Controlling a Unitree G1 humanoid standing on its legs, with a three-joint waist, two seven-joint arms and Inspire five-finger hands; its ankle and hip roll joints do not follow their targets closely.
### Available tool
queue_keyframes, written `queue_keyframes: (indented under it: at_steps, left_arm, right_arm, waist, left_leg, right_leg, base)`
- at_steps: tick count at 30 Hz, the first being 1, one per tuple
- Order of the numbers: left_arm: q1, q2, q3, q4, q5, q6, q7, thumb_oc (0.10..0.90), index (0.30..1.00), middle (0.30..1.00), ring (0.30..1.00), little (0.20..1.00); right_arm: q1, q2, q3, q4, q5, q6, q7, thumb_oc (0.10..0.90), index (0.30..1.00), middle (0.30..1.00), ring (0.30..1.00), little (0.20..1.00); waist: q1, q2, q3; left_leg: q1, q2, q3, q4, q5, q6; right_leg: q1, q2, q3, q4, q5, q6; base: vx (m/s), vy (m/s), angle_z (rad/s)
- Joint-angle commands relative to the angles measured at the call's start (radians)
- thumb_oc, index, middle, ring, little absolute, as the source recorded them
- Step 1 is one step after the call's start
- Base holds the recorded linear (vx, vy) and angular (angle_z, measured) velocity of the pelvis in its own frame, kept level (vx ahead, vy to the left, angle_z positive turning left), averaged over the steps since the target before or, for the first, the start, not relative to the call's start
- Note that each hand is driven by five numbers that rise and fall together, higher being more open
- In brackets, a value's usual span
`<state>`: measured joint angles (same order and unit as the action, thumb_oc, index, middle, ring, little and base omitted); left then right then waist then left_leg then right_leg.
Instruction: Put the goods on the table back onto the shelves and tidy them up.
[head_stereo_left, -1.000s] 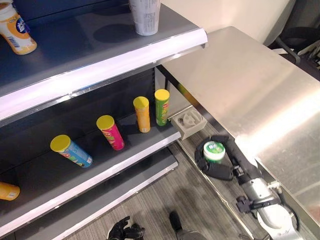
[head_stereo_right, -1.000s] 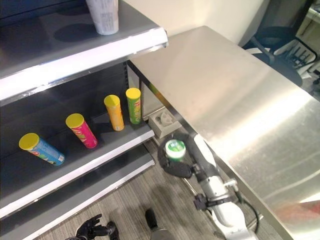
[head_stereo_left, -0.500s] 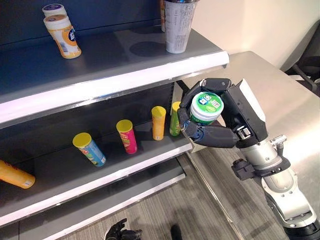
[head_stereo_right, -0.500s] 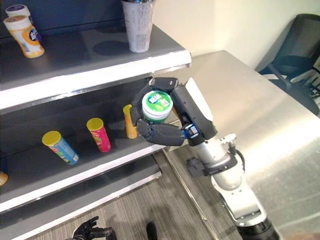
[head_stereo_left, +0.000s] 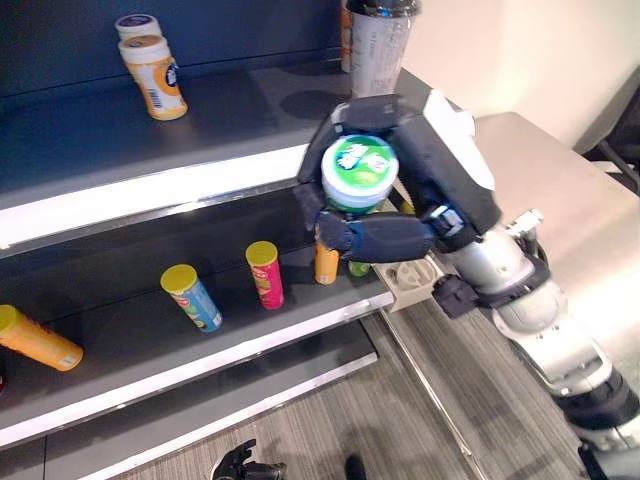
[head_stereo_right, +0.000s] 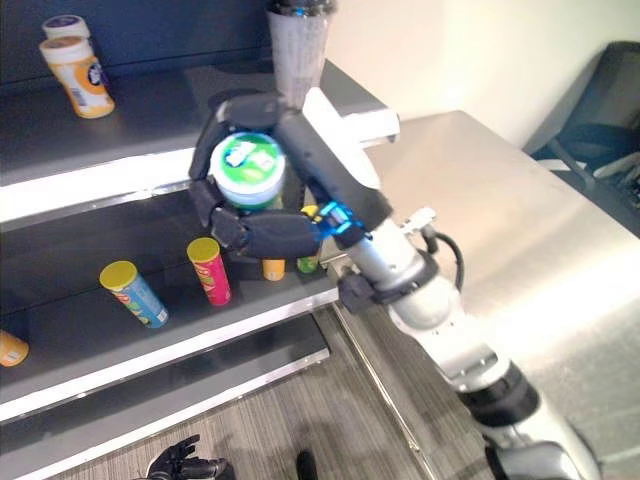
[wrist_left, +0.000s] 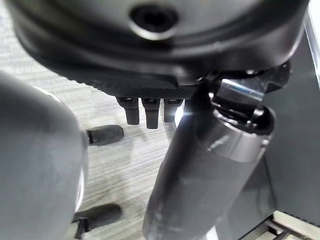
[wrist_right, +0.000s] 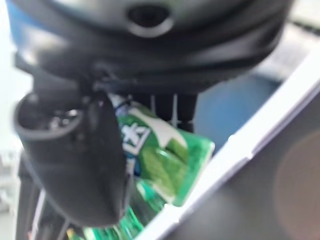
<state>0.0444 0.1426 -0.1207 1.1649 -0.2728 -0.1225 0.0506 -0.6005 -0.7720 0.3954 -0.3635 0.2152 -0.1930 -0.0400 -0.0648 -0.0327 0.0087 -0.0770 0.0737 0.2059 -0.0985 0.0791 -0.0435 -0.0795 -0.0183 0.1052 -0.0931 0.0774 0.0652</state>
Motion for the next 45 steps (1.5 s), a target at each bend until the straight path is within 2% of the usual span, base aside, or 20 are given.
queue_keyframes:
  at_steps: [1,3,11,12,17,19,26,39,40,41,42,45]
  left_arm:
    - [-0.039,0.035,-0.078,0.028,0.006,-0.008,-0.016,0.8,0.9,0.9,0.9,0.9]
    - [-0.041,0.046,-0.101,0.024,0.001,-0.007,-0.014,0.8,0.9,0.9,0.9,0.9]
    - [-0.036,0.075,-0.116,0.029,-0.029,-0.011,-0.016,0.8,0.9,0.9,0.9,0.9]
    - [-0.031,0.086,-0.112,0.034,-0.049,-0.012,-0.014,0.8,0.9,0.9,0.9,0.9]
    - [-0.029,0.093,-0.117,0.034,-0.067,-0.012,-0.014,0.8,0.9,0.9,0.9,0.9]
    - [-0.03,0.101,-0.129,0.032,-0.069,-0.015,-0.019,0.8,0.9,0.9,0.9,0.9]
    - [-0.035,0.115,-0.148,0.031,-0.075,-0.016,-0.033,0.8,0.9,0.9,0.9,0.9]
    - [-0.038,0.12,-0.157,0.025,-0.055,-0.01,-0.038,0.8,0.9,0.9,0.9,0.9]
    - [-0.039,0.12,-0.159,0.025,-0.052,-0.008,-0.038,0.8,0.9,0.9,0.9,0.9]
    - [-0.039,0.12,-0.159,0.025,-0.051,-0.007,-0.038,0.8,0.9,0.9,0.9,0.9]
    - [-0.04,0.121,-0.159,0.025,-0.05,-0.005,-0.038,0.8,0.9,0.9,0.9,0.9]
    - [-0.041,0.121,-0.161,0.026,-0.047,-0.003,-0.042,0.8,0.9,0.9,0.9,0.9]
  right_arm:
    - [-0.161,0.027,-0.071,0.044,0.03,-0.015,-0.098,0.4,0.3,0.3,0.3,0.3]
    - [-0.3,0.055,-0.007,0.166,0.01,0.018,-0.127,0.4,0.3,0.3,0.3,0.3]
    - [-0.539,0.132,0.083,0.407,0.0,0.059,-0.173,0.4,0.3,0.3,0.3,0.3]
    - [-0.613,0.156,0.101,0.501,0.006,0.071,-0.195,0.4,0.3,0.3,0.3,0.3]
    - [-0.689,0.198,0.13,0.627,0.015,0.083,-0.219,0.4,0.3,0.3,0.3,0.3]
    - [-0.741,0.234,0.145,0.744,0.03,0.09,-0.228,0.4,0.3,0.3,0.3,0.3]
    - [-0.807,0.311,0.183,0.957,0.016,0.129,-0.22,0.4,0.3,0.3,0.3,0.3]
    - [-0.78,0.347,0.174,0.942,0.048,0.137,-0.206,0.4,0.3,0.3,0.3,0.3]
    - [-0.776,0.346,0.174,0.939,0.05,0.14,-0.205,0.56,0.54,0.54,0.54,0.54]
    - [-0.772,0.344,0.175,0.937,0.048,0.142,-0.207,0.751,0.827,0.827,0.827,0.827]
    - [-0.77,0.344,0.175,0.937,0.047,0.145,-0.208,0.8,0.9,0.9,0.9,0.9]
    - [-0.771,0.348,0.18,0.942,0.049,0.148,-0.201,0.8,0.9,0.9,0.9,0.9]
  waist:
    - [0.04,0.012,-0.006]
    - [0.056,0.009,-0.009]
    - [0.08,-0.001,-0.011]
    - [0.088,-0.006,-0.016]
    - [0.097,-0.008,-0.018]
    - [0.104,-0.009,-0.021]
    - [0.128,-0.013,-0.022]
    - [0.131,-0.017,-0.024]
    - [0.129,-0.017,-0.024]
    - [0.128,-0.017,-0.024]
    - [0.126,-0.017,-0.024]
    - [0.125,-0.017,-0.024]
  left_leg:
    - [0.086,-0.004,0.055,0.011,-0.099,-0.018]
    - [0.088,-0.005,0.048,0.011,-0.099,-0.017]
    - [0.084,-0.009,0.03,0.011,-0.097,-0.018]
    - [0.081,-0.011,0.024,0.011,-0.097,-0.019]
    - [0.079,-0.014,0.014,0.011,-0.096,-0.019]
    - [0.079,-0.018,0.009,0.011,-0.095,-0.019]
    - [0.073,-0.024,-0.008,0.011,-0.095,-0.019]
    - [0.073,-0.027,-0.005,0.011,-0.099,-0.017]
    - [0.074,-0.026,-0.004,0.011,-0.1,-0.017]
    - [0.075,-0.026,-0.002,0.011,-0.101,-0.017]
    - [0.075,-0.025,-0.001,0.011,-0.102,-0.017]
    - [0.076,-0.024,0.001,0.011,-0.102,-0.016]
  right_leg:
    - [0.071,-0.043,0.034,0.006,-0.067,0.083]
    - [0.076,-0.045,0.028,0.006,-0.069,0.082]
    - [0.083,-0.049,0.012,0.006,-0.07,0.078]
    - [0.084,-0.05,0.007,0.006,-0.07,0.078]
    - [0.089,-0.052,0.002,0.006,-0.068,0.078]
    - [0.092,-0.054,-0.004,0.006,-0.067,0.079]
    - [0.096,-0.059,-0.02,0.006,-0.063,0.081]
    - [0.095,-0.062,-0.018,0.006,-0.057,0.085]
    - [0.095,-0.063,-0.018,0.006,-0.057,0.085]
    - [0.095,-0.063,-0.016,0.006,-0.056,0.085]
    - [0.094,-0.063,-0.014,0.006,-0.056,0.085]
    - [0.094,-0.063,-0.011,0.006,-0.056,0.085]
  base:
    - [0.02,-0.007,0.1]
    - [0.02,0.003,0.09]
    - [0.02,0.0,0.06]
    - [0.02,0.001,0.06]
    - [0.01,0.004,0.12]
    - [0.01,0.008,0.04]
    - [0.01,0.012,0.07]
    - [0.0,0.004,0.02]
    - [0.0,0.0,0.0]
    - [0.0,0.0,0.0]
    - [0.0,0.0,0.0]
    - [0.0,0.0,0.0]
